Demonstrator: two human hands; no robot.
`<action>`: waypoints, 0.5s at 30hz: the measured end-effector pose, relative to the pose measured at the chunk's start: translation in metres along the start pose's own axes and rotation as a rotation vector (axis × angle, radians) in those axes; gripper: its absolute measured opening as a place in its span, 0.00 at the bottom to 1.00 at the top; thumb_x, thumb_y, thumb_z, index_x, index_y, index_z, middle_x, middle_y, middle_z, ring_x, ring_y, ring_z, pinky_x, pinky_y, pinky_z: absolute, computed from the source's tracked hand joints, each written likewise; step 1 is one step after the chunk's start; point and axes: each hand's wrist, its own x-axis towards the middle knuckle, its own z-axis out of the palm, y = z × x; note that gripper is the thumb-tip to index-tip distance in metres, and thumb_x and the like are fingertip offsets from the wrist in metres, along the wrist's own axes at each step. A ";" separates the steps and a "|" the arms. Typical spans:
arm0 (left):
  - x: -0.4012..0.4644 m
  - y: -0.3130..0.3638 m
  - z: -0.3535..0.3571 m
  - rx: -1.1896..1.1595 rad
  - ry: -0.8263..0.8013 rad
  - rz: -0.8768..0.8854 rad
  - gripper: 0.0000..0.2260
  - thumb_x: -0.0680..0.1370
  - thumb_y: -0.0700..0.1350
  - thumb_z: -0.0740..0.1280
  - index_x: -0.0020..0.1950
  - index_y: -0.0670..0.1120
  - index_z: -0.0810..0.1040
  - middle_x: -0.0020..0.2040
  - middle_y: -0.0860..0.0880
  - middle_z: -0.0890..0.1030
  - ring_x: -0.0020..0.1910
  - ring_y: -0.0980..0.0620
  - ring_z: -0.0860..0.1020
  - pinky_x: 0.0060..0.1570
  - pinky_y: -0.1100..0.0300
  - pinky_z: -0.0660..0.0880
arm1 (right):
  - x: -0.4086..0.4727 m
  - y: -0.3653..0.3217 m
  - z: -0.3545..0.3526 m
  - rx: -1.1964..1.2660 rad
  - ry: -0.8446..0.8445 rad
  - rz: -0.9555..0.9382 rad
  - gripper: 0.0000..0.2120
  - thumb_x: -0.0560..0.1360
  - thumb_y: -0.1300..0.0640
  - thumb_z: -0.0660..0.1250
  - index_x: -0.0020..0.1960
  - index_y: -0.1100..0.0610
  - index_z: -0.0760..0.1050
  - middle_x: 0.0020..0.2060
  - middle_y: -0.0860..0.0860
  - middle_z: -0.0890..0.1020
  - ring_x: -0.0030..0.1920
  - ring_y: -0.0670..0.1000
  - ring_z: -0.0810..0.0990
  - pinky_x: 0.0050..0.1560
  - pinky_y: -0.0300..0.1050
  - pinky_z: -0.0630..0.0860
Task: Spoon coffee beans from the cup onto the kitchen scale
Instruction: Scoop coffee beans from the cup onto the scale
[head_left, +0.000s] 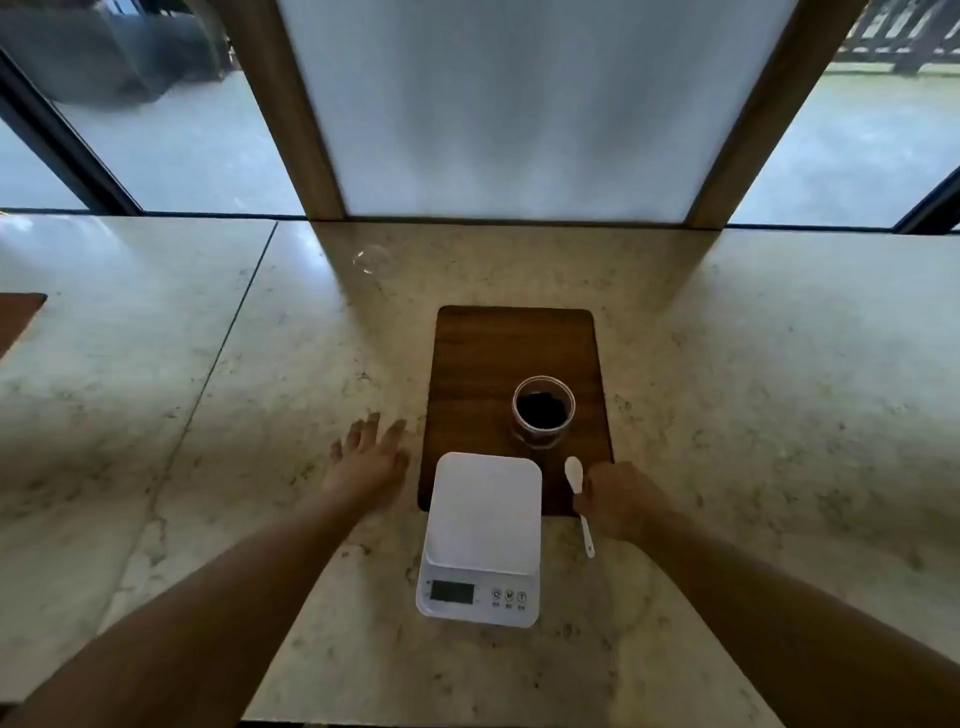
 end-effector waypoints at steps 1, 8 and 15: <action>-0.001 -0.002 0.004 0.031 -0.008 -0.001 0.25 0.83 0.57 0.46 0.80 0.56 0.47 0.82 0.46 0.44 0.80 0.42 0.42 0.76 0.38 0.43 | -0.001 0.002 0.007 -0.010 -0.048 0.023 0.14 0.76 0.48 0.66 0.53 0.58 0.76 0.46 0.54 0.83 0.38 0.51 0.78 0.39 0.43 0.75; 0.002 -0.007 0.037 0.052 -0.005 0.025 0.26 0.83 0.56 0.44 0.80 0.55 0.39 0.81 0.46 0.37 0.79 0.44 0.35 0.76 0.42 0.36 | -0.001 0.010 0.036 0.010 -0.006 0.115 0.10 0.75 0.53 0.67 0.52 0.58 0.77 0.47 0.55 0.84 0.44 0.54 0.82 0.44 0.46 0.78; 0.006 -0.009 0.063 0.085 0.102 0.040 0.29 0.82 0.60 0.42 0.79 0.53 0.33 0.80 0.44 0.33 0.77 0.43 0.31 0.74 0.41 0.32 | -0.001 0.018 0.043 0.034 0.016 0.157 0.11 0.75 0.50 0.68 0.44 0.57 0.76 0.39 0.53 0.81 0.40 0.53 0.79 0.41 0.47 0.78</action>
